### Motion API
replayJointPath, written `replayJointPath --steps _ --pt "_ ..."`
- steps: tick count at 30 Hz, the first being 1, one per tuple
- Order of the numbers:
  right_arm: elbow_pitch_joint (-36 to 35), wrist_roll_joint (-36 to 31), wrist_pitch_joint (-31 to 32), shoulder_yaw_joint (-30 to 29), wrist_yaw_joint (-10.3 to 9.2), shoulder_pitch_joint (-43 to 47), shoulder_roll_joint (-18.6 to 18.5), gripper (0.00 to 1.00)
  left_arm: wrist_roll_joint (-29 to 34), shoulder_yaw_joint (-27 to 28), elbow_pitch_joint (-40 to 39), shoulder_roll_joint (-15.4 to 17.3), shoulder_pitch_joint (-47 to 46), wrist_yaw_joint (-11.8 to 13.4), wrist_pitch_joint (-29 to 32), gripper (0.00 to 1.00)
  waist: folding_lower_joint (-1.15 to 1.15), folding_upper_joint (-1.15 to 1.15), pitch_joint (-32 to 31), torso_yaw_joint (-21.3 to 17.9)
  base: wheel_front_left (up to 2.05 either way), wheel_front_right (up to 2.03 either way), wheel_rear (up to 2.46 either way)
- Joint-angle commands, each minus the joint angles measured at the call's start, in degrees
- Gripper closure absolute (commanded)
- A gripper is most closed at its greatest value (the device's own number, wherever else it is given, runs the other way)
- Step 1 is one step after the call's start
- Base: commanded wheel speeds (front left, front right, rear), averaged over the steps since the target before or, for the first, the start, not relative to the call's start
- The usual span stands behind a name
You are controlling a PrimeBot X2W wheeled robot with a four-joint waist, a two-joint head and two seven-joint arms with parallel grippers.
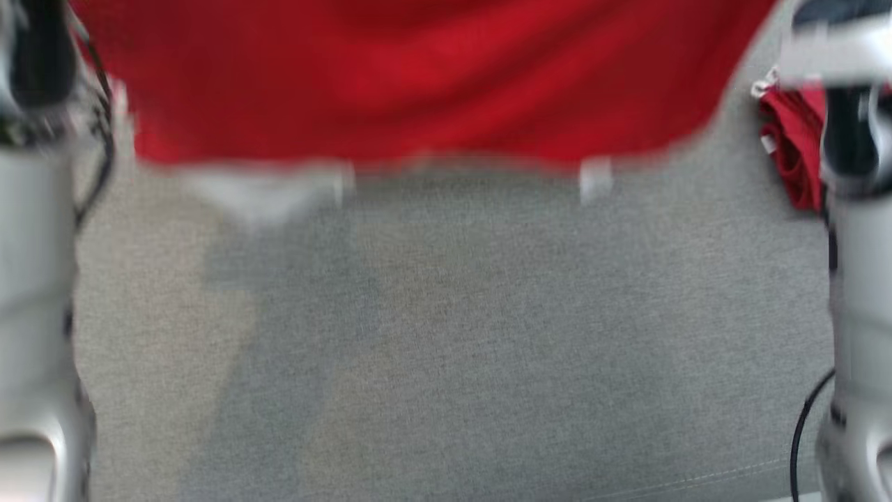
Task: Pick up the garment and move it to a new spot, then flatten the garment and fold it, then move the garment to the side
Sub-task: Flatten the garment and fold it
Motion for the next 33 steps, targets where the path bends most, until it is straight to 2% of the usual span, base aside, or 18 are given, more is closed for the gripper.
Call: replayJointPath --steps 1,4,7,14,18,23,27,33 --pt "3.7 -1.4 -1.3 -0.1 0.0 -4.4 0.4 1.0 0.9 0.3 2.6 -0.4 -3.8 -0.3 -1.5 1.0 0.0 0.0 4.9 0.0 0.0 0.0 0.0" --pt "14.1 -4.1 -4.2 -1.0 0.0 -13.4 1.8 1.0 1.6 0.1 9.9 -1.5 -10.3 -1.0 -4.6 1.0 0.0 0.0 6.3 0.7 0.0 0.0 0.0" --pt "23.0 -6.2 -6.5 -0.4 0.0 -17.8 2.7 1.0 0.8 -0.3 15.3 -3.2 -12.3 -1.8 -7.0 1.0 0.0 0.0 8.2 1.9 0.0 0.0 0.0" --pt "41.0 -7.8 -10.6 1.5 0.0 -18.1 2.8 1.0 -0.6 -1.6 24.6 -6.1 -6.0 -4.8 -10.9 1.0 0.0 0.0 15.3 5.0 0.0 0.0 0.0" --pt "47.2 -6.9 -11.7 3.1 0.0 -16.9 2.9 1.0 -1.1 -1.6 26.8 -7.3 -0.7 -6.4 -12.5 1.0 0.0 0.0 18.0 5.7 0.0 0.0 0.0" --pt "43.7 -4.0 -11.8 4.4 0.0 -12.9 3.0 1.0 -1.0 1.1 22.5 -7.6 6.2 -8.0 -13.0 1.0 0.0 0.0 18.1 5.3 0.0 0.0 0.0" --pt "38.5 -0.7 -11.9 5.6 0.0 -7.1 2.6 1.0 0.0 4.1 16.1 -8.2 14.7 -8.7 -12.9 1.0 0.0 0.0 15.8 4.8 0.0 0.0 0.0" --pt "35.0 3.3 -11.9 6.5 0.0 0.9 1.7 1.0 1.0 4.7 11.7 -8.8 26.1 -9.3 -13.0 1.0 0.0 0.0 11.9 4.7 0.0 0.0 0.0"
